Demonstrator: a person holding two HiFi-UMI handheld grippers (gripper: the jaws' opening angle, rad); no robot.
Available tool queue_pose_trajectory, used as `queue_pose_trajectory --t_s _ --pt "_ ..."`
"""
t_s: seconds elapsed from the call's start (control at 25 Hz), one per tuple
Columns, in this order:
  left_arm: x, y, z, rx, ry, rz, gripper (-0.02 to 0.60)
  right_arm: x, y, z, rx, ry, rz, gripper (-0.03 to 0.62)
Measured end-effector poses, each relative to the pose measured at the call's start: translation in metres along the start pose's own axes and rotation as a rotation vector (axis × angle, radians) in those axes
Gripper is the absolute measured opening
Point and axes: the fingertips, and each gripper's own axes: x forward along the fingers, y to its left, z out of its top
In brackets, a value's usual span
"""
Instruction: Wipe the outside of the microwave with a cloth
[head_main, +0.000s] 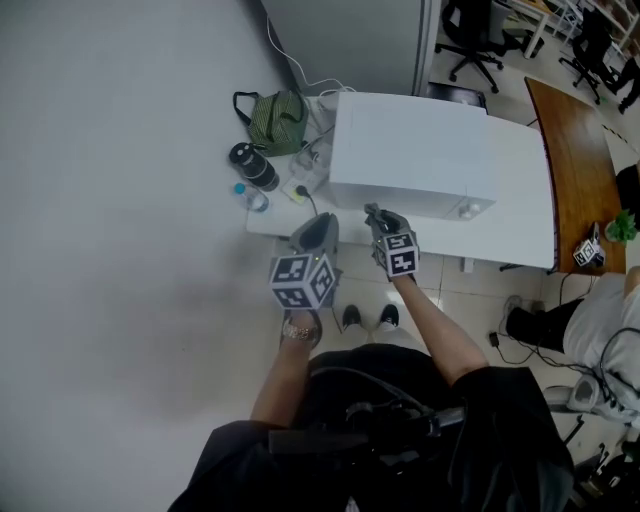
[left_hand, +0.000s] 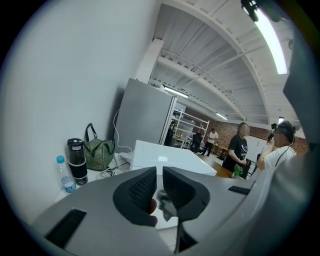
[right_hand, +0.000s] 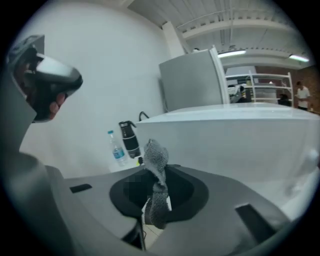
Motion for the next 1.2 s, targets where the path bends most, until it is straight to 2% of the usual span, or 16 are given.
queue_pose_trajectory --t_s 0.08,0.2,0.32,0.44,0.6,0.72,0.84,1.12,1.2 --pt "-0.01 0.009 0.0 -0.003 -0.004 0.025 0.044 0.042 0.043 -0.01 -0.045 0.054 0.071 0.055" --pt "-0.021 0.014 0.002 -0.003 -0.007 0.045 0.044 0.085 0.064 -0.025 -0.121 0.139 0.094 0.055" --pt "-0.024 0.012 -0.004 0.003 0.011 0.049 0.044 0.102 0.057 -0.025 -0.138 0.179 0.072 0.055" --pt "-0.017 0.004 -0.013 0.009 0.037 0.022 0.044 0.105 0.043 -0.014 -0.123 0.178 0.047 0.055" --pt "-0.005 -0.011 -0.02 0.02 0.061 -0.025 0.044 0.089 0.023 -0.002 -0.168 0.141 0.015 0.055" --pt "0.007 -0.021 -0.028 0.024 0.082 -0.049 0.044 0.065 -0.01 -0.011 -0.13 0.127 -0.047 0.055" --pt "0.02 -0.032 -0.041 0.038 0.109 -0.075 0.044 0.026 -0.061 -0.019 -0.107 0.092 -0.137 0.055" --pt "0.05 -0.058 -0.07 0.065 0.15 -0.137 0.044 -0.084 -0.207 -0.038 -0.016 0.048 -0.44 0.055" --pt "0.055 -0.065 -0.071 0.063 0.148 -0.149 0.044 -0.104 -0.225 -0.032 -0.026 0.031 -0.46 0.046"
